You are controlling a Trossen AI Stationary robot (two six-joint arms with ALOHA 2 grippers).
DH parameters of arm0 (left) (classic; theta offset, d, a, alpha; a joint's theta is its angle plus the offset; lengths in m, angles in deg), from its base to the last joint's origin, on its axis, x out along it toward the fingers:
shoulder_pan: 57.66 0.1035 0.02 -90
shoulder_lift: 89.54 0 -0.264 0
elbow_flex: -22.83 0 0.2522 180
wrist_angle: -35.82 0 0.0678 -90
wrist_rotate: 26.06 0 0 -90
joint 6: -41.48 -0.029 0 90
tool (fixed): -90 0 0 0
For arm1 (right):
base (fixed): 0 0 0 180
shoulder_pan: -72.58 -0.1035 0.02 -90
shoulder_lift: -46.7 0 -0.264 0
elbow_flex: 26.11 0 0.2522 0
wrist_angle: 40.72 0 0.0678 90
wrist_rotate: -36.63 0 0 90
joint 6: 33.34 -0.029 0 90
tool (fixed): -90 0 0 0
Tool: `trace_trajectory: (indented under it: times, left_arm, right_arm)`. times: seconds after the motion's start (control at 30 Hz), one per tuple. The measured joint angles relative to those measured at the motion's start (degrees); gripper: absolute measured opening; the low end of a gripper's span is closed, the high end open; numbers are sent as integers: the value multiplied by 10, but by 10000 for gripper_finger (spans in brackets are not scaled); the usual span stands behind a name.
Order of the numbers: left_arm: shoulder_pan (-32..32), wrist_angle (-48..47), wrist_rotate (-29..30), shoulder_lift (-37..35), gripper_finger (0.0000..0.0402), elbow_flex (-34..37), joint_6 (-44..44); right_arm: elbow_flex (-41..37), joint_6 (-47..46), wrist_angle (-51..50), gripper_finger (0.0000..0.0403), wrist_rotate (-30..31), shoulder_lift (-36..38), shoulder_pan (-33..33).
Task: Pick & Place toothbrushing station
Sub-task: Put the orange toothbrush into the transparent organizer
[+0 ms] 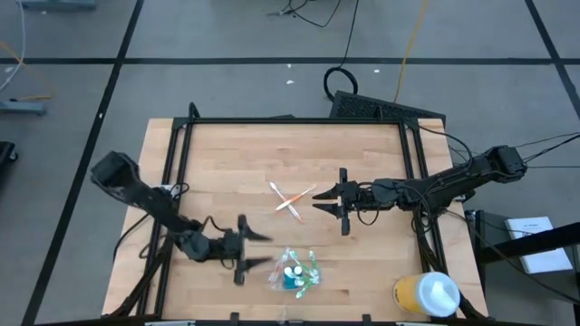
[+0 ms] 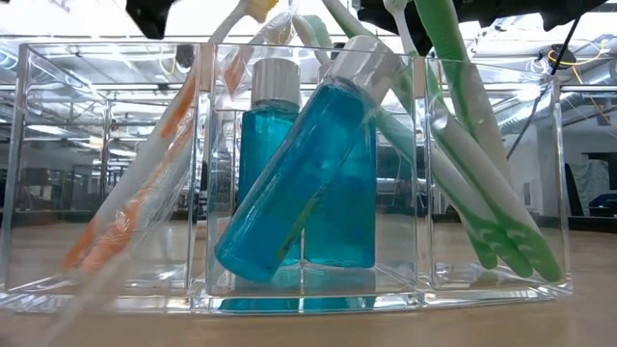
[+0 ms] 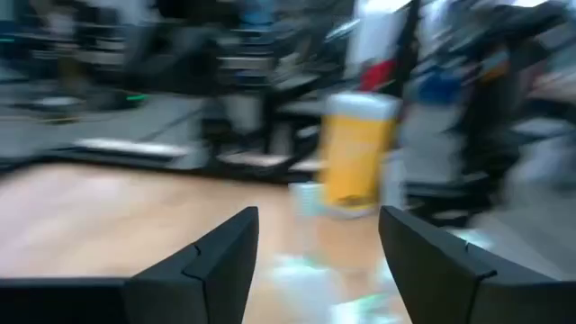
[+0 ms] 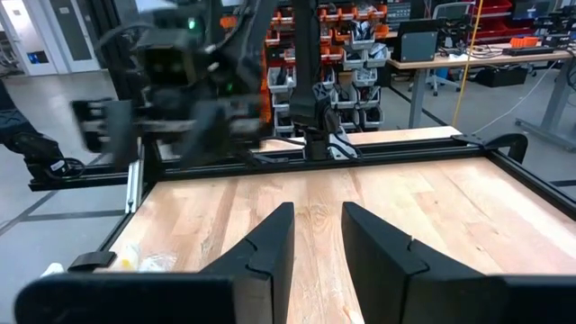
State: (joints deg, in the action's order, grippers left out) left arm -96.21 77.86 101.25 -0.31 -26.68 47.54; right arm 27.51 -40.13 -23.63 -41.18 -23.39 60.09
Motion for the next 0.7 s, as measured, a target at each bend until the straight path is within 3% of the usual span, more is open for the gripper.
trace_trajectory:
  times: [0.13,0.23,0.47,0.7]
  left_arm:
    - [22,-170,115,-90,239,0,14]
    - [59,-275,130,-153,239,0,63]
    - [201,-431,-82,-231,239,-11,147]
    - [292,-561,-165,-180,239,-42,151]
  right_arm:
    - [0,0,-2,89,0,0,0]
    - [0,0,-3,89,0,0,0]
    - [0,0,-4,89,0,0,1]
    - [0,5,-17,89,31,0,5]
